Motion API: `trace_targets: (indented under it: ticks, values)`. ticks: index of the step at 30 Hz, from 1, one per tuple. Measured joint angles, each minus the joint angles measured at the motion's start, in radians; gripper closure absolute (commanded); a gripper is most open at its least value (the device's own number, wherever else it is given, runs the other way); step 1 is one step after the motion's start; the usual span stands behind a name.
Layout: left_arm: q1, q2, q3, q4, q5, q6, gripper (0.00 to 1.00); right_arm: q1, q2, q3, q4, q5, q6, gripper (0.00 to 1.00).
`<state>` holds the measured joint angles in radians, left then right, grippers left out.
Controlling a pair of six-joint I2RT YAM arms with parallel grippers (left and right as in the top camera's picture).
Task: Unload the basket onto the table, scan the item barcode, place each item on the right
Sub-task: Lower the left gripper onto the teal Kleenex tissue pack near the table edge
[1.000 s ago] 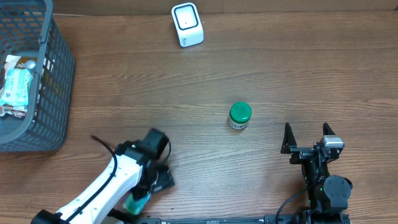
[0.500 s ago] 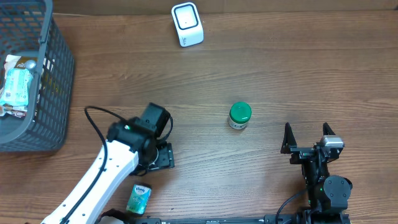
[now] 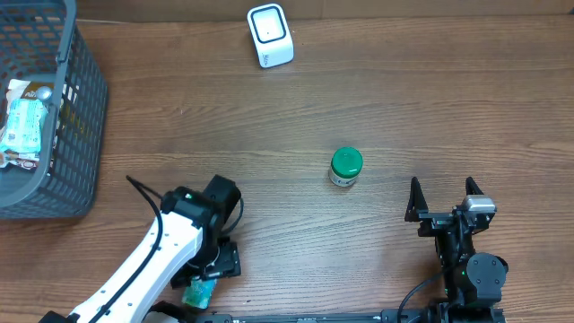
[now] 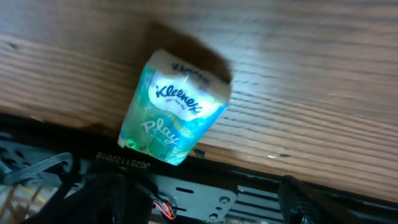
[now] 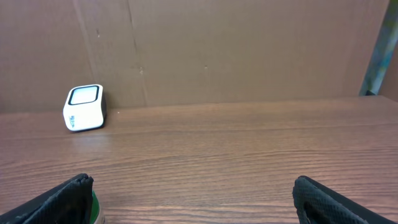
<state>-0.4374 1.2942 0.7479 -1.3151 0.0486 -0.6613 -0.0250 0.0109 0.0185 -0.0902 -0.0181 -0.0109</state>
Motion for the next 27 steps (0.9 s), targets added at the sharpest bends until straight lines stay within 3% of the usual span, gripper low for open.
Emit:
trace_targets:
  ticks: [2, 8, 27]
  values:
    - [0.000, 0.000, -0.031, 0.030, 0.005, -0.019, 0.07, 0.000, 0.000, 0.000, 0.000, 0.000, 0.000, 0.00]
    - [0.000, 0.000, -0.100, 0.123, 0.012, -0.045, 0.04, 0.000, 0.000, 0.000, 0.000, 0.000, 0.000, 0.00]
    - [0.000, 0.000, -0.174, 0.369, 0.064, -0.077, 0.20, 0.000, 0.000, 0.000, 0.000, 0.000, 0.000, 0.00]
